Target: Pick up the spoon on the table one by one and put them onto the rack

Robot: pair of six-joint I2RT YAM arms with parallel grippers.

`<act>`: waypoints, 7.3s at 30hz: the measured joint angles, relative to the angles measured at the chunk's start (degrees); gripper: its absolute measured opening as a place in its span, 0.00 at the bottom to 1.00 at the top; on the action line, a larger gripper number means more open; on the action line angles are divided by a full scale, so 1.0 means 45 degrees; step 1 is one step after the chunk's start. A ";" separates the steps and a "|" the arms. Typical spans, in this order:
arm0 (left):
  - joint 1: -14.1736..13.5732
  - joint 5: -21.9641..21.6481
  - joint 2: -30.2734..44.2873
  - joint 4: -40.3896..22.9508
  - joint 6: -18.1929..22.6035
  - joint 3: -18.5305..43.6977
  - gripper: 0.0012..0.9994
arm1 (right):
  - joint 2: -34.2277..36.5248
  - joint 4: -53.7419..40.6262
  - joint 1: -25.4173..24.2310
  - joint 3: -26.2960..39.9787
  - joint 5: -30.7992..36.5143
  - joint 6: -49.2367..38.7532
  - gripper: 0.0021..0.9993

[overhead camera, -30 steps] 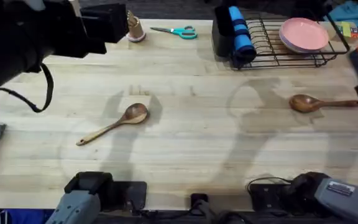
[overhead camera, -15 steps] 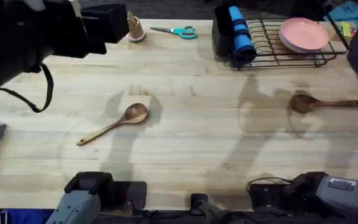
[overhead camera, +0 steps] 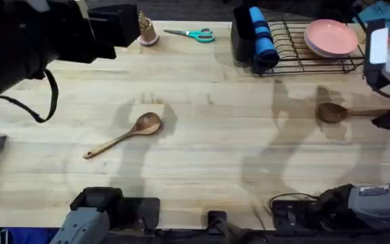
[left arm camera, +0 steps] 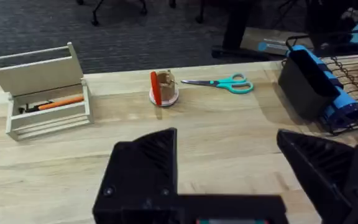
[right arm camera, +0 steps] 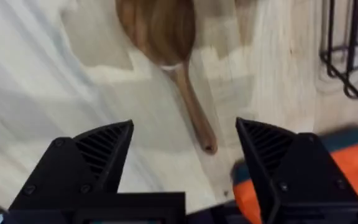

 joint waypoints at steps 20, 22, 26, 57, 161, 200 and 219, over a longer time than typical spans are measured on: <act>0.0000 0.0000 0.0000 -0.0434 -0.0002 0.0000 0.99 | 0.2668 0.1341 0.0000 0.0024 -0.0715 -0.0995 1.00; 0.0000 0.0000 0.0004 -0.0435 -0.0005 0.0000 0.99 | 0.2793 0.1104 0.0000 0.0081 -0.0828 -0.1048 1.00; 0.0000 0.0000 0.0000 -0.0436 -0.0005 -0.0003 0.99 | 0.2951 0.0320 -0.0005 0.0185 -0.1107 -0.1055 1.00; 0.0000 0.0000 0.0000 -0.0534 -0.0005 0.0000 1.00 | 0.3191 -0.0108 -0.0196 0.0515 -0.1124 -0.0645 0.91; 0.0000 0.0000 0.0000 -0.0664 -0.0003 0.0000 0.99 | -0.1893 0.2957 0.4102 0.0316 -1.0509 0.3241 0.03; 0.0000 0.0000 0.0000 -0.0669 -0.0004 0.0000 0.99 | 0.0608 1.6183 0.8476 0.0296 -0.7768 1.9866 0.03; 0.0000 0.0000 0.0000 -0.0664 -0.0005 0.0000 0.99 | 0.2721 1.8330 0.9394 0.0296 -0.7768 2.0697 0.03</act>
